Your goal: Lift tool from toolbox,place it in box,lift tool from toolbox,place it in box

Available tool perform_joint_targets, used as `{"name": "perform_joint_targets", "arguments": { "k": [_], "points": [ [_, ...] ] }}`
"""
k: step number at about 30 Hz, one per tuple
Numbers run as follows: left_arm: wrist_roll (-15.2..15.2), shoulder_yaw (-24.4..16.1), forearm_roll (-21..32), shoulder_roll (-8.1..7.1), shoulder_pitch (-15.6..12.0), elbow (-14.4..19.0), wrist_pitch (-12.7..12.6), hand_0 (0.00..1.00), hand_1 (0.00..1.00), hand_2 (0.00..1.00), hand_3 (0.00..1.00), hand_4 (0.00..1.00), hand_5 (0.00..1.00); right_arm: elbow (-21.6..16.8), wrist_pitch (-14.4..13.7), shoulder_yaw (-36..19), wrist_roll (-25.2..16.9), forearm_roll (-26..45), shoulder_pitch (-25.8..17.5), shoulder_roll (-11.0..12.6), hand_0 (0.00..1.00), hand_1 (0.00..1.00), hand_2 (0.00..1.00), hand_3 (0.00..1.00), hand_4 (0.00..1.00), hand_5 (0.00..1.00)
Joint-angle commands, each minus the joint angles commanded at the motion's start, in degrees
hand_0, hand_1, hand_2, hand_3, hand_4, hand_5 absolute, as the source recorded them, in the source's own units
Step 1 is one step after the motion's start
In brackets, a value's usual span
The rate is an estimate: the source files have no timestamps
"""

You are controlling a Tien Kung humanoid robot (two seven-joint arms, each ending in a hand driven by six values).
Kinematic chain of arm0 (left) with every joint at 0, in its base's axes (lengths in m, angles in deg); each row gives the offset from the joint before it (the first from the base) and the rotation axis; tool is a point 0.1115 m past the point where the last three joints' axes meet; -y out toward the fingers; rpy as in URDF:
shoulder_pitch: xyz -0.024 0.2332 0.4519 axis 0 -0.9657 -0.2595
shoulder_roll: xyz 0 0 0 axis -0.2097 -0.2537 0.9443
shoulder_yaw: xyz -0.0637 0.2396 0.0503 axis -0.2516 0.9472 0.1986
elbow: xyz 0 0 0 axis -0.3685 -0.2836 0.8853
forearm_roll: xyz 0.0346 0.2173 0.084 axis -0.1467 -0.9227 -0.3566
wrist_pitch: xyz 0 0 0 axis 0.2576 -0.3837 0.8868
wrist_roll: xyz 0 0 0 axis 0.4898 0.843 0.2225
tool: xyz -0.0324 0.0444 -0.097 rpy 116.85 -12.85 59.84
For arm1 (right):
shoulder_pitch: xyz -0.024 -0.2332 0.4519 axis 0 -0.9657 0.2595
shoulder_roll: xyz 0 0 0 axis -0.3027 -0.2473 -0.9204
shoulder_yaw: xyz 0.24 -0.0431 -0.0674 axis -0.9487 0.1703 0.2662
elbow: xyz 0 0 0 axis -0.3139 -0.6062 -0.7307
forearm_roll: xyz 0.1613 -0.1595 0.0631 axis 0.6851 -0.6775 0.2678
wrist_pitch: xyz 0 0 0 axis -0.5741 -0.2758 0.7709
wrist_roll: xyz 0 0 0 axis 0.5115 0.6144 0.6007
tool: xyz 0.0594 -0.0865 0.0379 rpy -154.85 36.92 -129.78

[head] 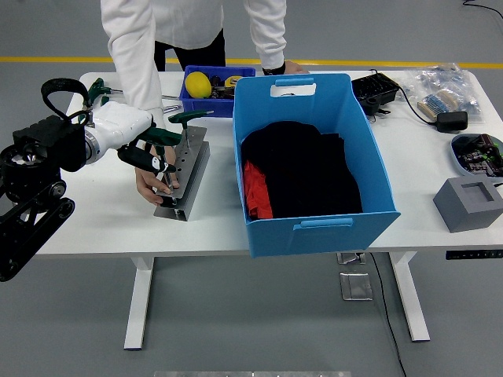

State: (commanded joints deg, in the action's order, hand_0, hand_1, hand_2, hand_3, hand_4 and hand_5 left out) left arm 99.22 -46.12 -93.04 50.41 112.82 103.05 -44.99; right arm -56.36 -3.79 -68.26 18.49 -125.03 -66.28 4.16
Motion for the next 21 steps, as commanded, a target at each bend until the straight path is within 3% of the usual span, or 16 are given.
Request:
{"name": "perform_joint_targets", "arguments": {
  "k": [3,4,9,10,13,15,16,21],
  "points": [
    [0.19,0.32,0.00,-0.04,0.07,-0.31,-1.07,0.242,0.155,0.148,0.276,0.998,0.792,0.00,0.02,-0.07,0.02,-0.10,0.05,0.01,0.619,0.605,0.683,0.554,0.800,0.640],
    [0.22,0.42,0.00,-0.04,0.09,-0.41,-1.45,0.184,0.103,0.110,0.223,0.998,0.791,0.00,0.02,-0.03,0.01,-0.07,0.06,0.02,0.619,0.605,0.684,0.555,0.802,0.641],
    [0.29,0.83,0.00,-0.01,-0.06,-1.20,-3.80,0.184,0.103,0.110,0.223,0.998,0.791,0.00,0.05,0.09,0.01,-0.04,0.16,0.05,0.619,0.605,0.684,0.555,0.802,0.641],
    [0.22,0.95,0.00,-0.04,-0.12,-1.37,-4.27,0.128,0.036,0.054,0.154,0.998,0.789,0.00,0.05,0.11,0.01,-0.02,0.17,0.06,0.619,0.605,0.683,0.554,0.802,0.641],
    [-0.09,1.35,0.00,-0.10,-0.28,-1.90,-5.75,0.128,0.036,0.054,0.154,0.998,0.789,0.00,0.05,0.18,-0.01,0.06,0.20,0.07,0.619,0.605,0.683,0.554,0.802,0.641],
    [-0.38,1.68,0.00,-0.14,-0.38,-2.39,-7.37,0.128,0.036,0.054,0.154,0.998,0.789,0.00,0.05,0.19,-0.01,0.05,0.24,0.08,0.619,0.605,0.683,0.554,0.802,0.641],
    [-0.49,1.75,0.00,-0.15,-0.42,-2.51,-7.89,0.072,0.002,0.002,0.094,0.998,0.792,0.00,0.05,0.21,-0.01,0.06,0.25,0.08,0.619,0.605,0.682,0.554,0.803,0.641],
    [-1.50,2.15,0.00,-0.19,-0.53,-2.94,-11.72,0.072,0.002,0.002,0.094,0.998,0.792,0.00,0.05,0.26,-0.05,0.13,0.35,0.11,0.619,0.605,0.682,0.554,0.803,0.641]
  ]
}}
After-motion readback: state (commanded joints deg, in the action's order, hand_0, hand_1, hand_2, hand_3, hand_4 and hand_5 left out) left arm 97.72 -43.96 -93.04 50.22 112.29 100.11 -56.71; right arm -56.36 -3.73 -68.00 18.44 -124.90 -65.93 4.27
